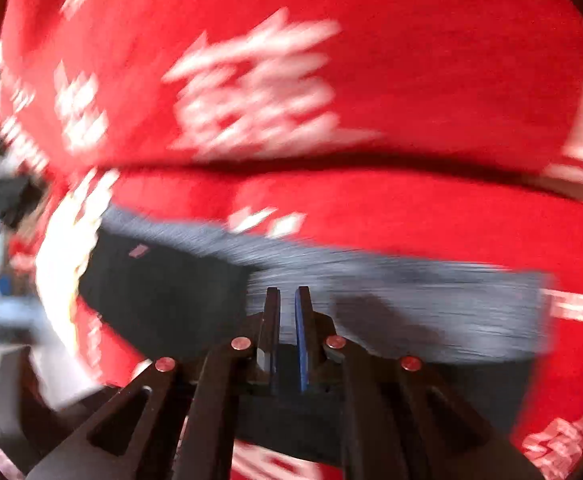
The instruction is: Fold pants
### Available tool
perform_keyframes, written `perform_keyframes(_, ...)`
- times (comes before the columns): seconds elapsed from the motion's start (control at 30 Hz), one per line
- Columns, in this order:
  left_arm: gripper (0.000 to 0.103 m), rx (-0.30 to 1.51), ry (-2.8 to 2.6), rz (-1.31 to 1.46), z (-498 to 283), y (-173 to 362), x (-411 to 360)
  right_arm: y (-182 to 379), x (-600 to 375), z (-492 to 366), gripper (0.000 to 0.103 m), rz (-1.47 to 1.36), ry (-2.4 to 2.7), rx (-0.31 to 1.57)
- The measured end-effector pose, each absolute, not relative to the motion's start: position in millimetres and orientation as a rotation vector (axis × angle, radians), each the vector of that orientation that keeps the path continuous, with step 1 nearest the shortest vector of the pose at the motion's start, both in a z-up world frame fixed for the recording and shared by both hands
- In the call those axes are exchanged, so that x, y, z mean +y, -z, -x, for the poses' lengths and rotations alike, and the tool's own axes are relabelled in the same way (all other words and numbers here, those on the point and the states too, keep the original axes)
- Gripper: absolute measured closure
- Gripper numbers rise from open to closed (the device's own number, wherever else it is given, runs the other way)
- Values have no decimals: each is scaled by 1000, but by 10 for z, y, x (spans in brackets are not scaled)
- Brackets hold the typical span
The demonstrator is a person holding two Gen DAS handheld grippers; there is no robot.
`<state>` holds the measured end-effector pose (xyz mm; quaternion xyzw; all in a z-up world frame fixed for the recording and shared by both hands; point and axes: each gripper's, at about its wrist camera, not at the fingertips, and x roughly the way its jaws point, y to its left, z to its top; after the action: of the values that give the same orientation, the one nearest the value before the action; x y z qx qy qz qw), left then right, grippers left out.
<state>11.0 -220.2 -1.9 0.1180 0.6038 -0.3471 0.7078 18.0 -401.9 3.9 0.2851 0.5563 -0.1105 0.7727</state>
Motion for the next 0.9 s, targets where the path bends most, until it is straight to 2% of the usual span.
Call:
perform_keyframes(0.1,44,1312,801,-276,-194,26,-2509,-92,-4513,230,94,-651,402,1192)
perform_keyframes(0.2,44,1305,784,-311,-186,188,-2779,164,-4922,438,95,-717,459,1259)
perform_keyframes(0.33,43,1399,693,-353,-293,506,-2816,500,-5035,497,95,-679,443,1312)
perform_keyframes(0.4,34,1386,673,-357,-262,507,-2771,488,-4987,478,95,-644,442,1306)
perform_keyframes(0.53,32,1367,656,-408,-203,430,-2762,429,-4925,507,91,-674,419,1300)
perform_keyframes(0.57,32,1363,650,-421,-189,404,-2778,391,-4926,544,89,-693,409,1297)
perform_keyframes(0.6,32,1360,643,-434,-172,383,-2775,324,-4911,611,78,-712,391,1291)
perform_keyframes(0.63,32,1357,635,-443,-167,373,-2774,282,-4887,673,57,-721,375,1287)
perform_keyframes(0.67,32,1352,624,-451,-146,351,-2783,224,-4836,735,46,-726,354,1281)
perform_keyframes(0.7,32,1348,613,-460,-122,333,-2791,170,-4793,803,31,-723,343,1278)
perform_keyframes(0.87,32,1353,567,-461,-31,302,-2737,114,-4488,965,28,-650,288,1304)
perform_keyframes(0.9,28,1356,558,-458,-15,314,-2751,171,-4430,971,25,-628,282,1318)
